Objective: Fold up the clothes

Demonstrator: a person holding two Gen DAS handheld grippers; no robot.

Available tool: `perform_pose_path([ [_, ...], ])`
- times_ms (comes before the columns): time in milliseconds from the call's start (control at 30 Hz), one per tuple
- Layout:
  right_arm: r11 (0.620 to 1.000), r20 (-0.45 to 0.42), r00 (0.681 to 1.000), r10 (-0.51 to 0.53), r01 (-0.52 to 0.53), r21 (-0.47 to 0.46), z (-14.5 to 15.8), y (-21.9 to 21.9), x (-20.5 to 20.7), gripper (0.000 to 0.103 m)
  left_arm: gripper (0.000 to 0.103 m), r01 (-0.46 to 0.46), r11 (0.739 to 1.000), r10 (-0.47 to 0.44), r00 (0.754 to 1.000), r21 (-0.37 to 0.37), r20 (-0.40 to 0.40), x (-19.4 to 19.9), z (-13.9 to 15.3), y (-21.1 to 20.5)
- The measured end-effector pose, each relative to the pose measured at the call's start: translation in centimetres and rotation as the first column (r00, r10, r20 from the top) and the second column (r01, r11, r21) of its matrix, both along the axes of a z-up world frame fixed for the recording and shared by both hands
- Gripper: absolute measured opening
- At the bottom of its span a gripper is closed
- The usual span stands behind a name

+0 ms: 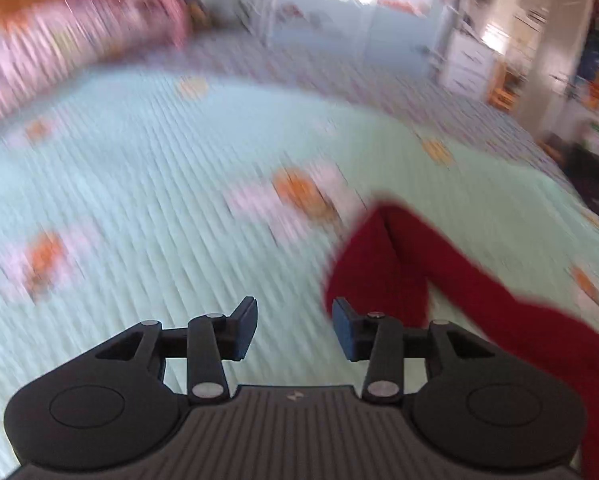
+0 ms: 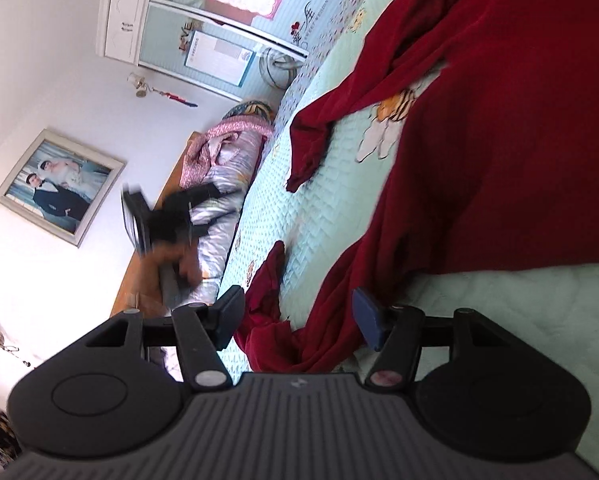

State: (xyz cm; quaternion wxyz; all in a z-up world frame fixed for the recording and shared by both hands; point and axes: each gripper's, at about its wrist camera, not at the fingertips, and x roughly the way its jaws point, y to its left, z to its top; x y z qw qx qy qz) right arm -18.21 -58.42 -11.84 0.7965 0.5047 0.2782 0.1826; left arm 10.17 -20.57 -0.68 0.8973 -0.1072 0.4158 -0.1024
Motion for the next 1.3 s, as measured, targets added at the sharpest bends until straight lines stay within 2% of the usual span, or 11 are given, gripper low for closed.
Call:
perform_pose_path([
  [33,1.000,-0.002,1.000,-0.006,0.006,0.001,-0.1,-0.2,-0.2,0.065,0.049,0.026,0.995,-0.031,0.998,-0.093,-0.052,-1.0,-1.2,0.0],
  [100,1.000,0.005,1.000,-0.012,0.012,0.010,-0.1,-0.3,-0.2,0.067,0.050,0.063,0.958,-0.108,0.983,-0.280,-0.146,-3.0,-3.6,0.0],
  [167,1.000,0.014,1.000,-0.018,0.018,0.021,-0.2,-0.4,-0.2,0.067,0.052,0.089,0.918,-0.173,0.967,-0.386,-0.189,-4.1,-5.1,-2.2],
  [467,0.998,0.048,0.998,-0.039,0.037,0.042,-0.3,-0.8,-0.1,0.068,0.058,0.069,0.869,-0.193,0.959,-0.489,-0.207,-0.1,-9.3,-15.1],
  [567,0.997,0.049,0.997,-0.058,0.055,0.061,-0.6,-1.4,-0.1,0.068,0.058,0.031,0.842,-0.150,0.972,-0.538,-0.179,2.1,-10.4,-16.7],
  [833,0.989,0.064,0.991,-0.116,0.109,0.096,-1.1,-3.2,-0.6,0.069,0.060,0.001,0.796,-0.119,0.981,-0.605,-0.154,7.6,-11.5,-20.5],
  [900,0.989,0.063,0.990,-0.125,0.120,0.086,-1.0,-3.5,-0.8,0.070,0.054,-0.015,0.806,-0.102,0.981,-0.592,-0.165,8.8,-11.4,-21.2],
  [933,0.989,0.062,0.990,-0.130,0.125,0.081,-1.0,-3.6,-0.9,0.070,0.030,-0.014,0.819,-0.091,0.984,-0.573,-0.155,8.9,-11.0,-21.2],
  [967,0.988,0.058,0.989,-0.138,0.134,0.071,-1.0,-3.7,-1.1,0.070,0.013,-0.008,0.836,-0.080,0.987,-0.549,-0.137,8.7,-10.3,-21.0],
  [1167,0.976,0.056,0.975,-0.215,0.216,-0.021,0.0,-4.9,-2.6,0.070,0.009,0.016,0.920,-0.025,1.000,-0.391,-0.018,7.6,-6.1,-19.9],
  [1300,0.964,0.088,0.966,-0.242,0.250,-0.095,1.6,-6.3,-3.6,0.070,0.009,0.014,0.957,0.005,0.998,-0.290,0.063,7.9,-3.6,-17.3],
])
